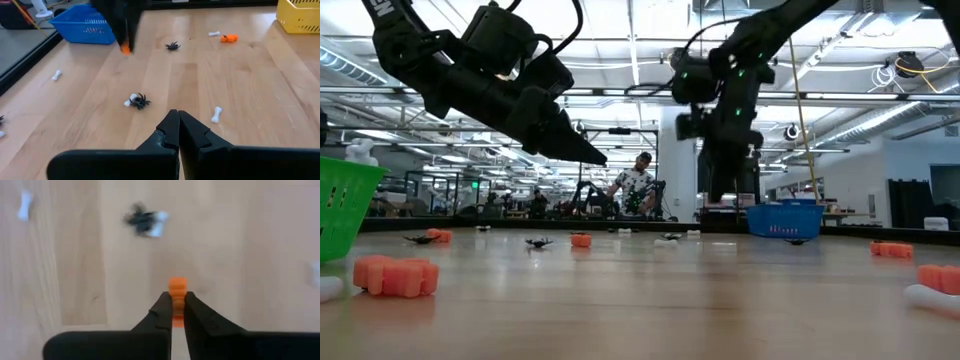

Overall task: Sort Halloween decoration
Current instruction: Put the orange toy skeleton into the blue bin

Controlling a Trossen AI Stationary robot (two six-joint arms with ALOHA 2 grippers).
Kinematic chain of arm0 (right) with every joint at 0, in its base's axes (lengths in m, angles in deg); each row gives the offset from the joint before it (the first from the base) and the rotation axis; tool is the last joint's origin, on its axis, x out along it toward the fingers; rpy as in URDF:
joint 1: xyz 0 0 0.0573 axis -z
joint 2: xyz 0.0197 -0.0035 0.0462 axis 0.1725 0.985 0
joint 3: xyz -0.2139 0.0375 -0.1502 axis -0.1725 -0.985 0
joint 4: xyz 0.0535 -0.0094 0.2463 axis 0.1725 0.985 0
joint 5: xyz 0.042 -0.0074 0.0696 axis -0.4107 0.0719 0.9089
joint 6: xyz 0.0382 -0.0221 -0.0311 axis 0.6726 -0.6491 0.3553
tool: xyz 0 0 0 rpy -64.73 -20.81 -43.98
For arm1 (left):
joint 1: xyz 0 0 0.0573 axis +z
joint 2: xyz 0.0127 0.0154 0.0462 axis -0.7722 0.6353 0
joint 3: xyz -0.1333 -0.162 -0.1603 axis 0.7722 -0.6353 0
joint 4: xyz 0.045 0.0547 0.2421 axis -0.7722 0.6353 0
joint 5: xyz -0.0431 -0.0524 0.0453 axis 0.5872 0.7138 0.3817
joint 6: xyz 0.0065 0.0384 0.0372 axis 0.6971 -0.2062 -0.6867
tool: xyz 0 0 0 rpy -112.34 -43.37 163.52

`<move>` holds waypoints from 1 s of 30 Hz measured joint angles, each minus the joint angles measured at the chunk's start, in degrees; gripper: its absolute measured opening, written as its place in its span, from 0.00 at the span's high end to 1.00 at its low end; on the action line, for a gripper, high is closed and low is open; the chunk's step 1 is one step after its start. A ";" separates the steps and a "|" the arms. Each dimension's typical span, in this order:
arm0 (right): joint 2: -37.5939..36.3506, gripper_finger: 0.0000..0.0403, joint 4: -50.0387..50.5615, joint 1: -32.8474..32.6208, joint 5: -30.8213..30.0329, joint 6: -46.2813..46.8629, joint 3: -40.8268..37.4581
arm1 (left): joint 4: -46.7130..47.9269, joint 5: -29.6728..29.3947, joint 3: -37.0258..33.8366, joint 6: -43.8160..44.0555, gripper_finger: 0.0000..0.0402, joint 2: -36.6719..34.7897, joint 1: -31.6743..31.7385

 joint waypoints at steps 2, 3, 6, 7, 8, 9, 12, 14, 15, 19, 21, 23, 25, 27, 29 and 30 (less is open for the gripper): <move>-2.94 0.98 0.89 2.29 -2.30 2.82 0.00 | 0.00 0.00 0.00 -0.02 1.00 0.00 0.00; -4.25 0.97 1.52 3.66 -4.11 4.51 0.00 | 0.00 0.01 0.00 -0.03 1.00 0.00 0.00; -7.13 0.97 3.50 9.47 -8.37 11.07 0.04 | 0.00 0.00 0.00 -0.05 1.00 0.00 0.13; -7.58 0.97 3.69 11.65 -8.90 13.27 0.04 | -0.03 0.02 0.00 -0.05 1.00 0.00 0.13; -7.74 0.97 3.99 14.02 -9.02 14.95 0.07 | -0.13 0.01 0.00 -0.15 1.00 0.00 0.17; -7.59 0.97 4.28 16.39 -9.04 16.28 0.07 | -0.15 0.02 0.00 -0.46 1.00 0.00 0.26; -5.37 0.97 3.65 23.04 -9.11 19.04 0.07 | -0.06 0.02 0.00 -1.32 1.00 0.00 0.28; -3.18 0.97 1.84 26.59 -9.08 20.26 0.07 | -0.04 0.02 0.00 -1.32 1.00 0.00 0.45; -2.01 0.97 1.27 28.07 -8.90 20.76 0.07 | -0.04 0.02 0.00 -1.32 1.00 0.00 0.50; 2.17 0.97 0.23 31.20 -7.49 21.01 0.04 | -0.04 0.02 -0.02 -1.23 1.00 0.00 0.50; 3.12 0.97 -0.69 31.56 -5.69 20.81 0.04 | -0.03 0.02 -0.01 -1.15 1.00 0.00 0.49; 3.38 0.97 -2.27 31.44 -5.02 20.71 0.04 | -0.07 0.02 -0.02 -1.06 1.00 0.00 0.50; 3.36 0.97 -3.31 31.12 -3.20 20.66 0.04 | -0.09 0.00 -0.02 -1.03 1.00 0.00 0.50; 3.36 0.97 -4.24 30.89 -2.44 20.60 0.04 | -0.15 0.00 -0.02 -1.02 1.00 0.00 0.50; 3.36 0.97 -4.10 30.67 -2.20 20.53 0.04 | -0.26 -0.02 -0.02 -0.61 1.00 0.00 0.50; 3.36 0.96 -4.00 30.59 -2.04 20.34 0.04 | -0.30 0.00 -0.02 -0.20 1.00 0.00 0.50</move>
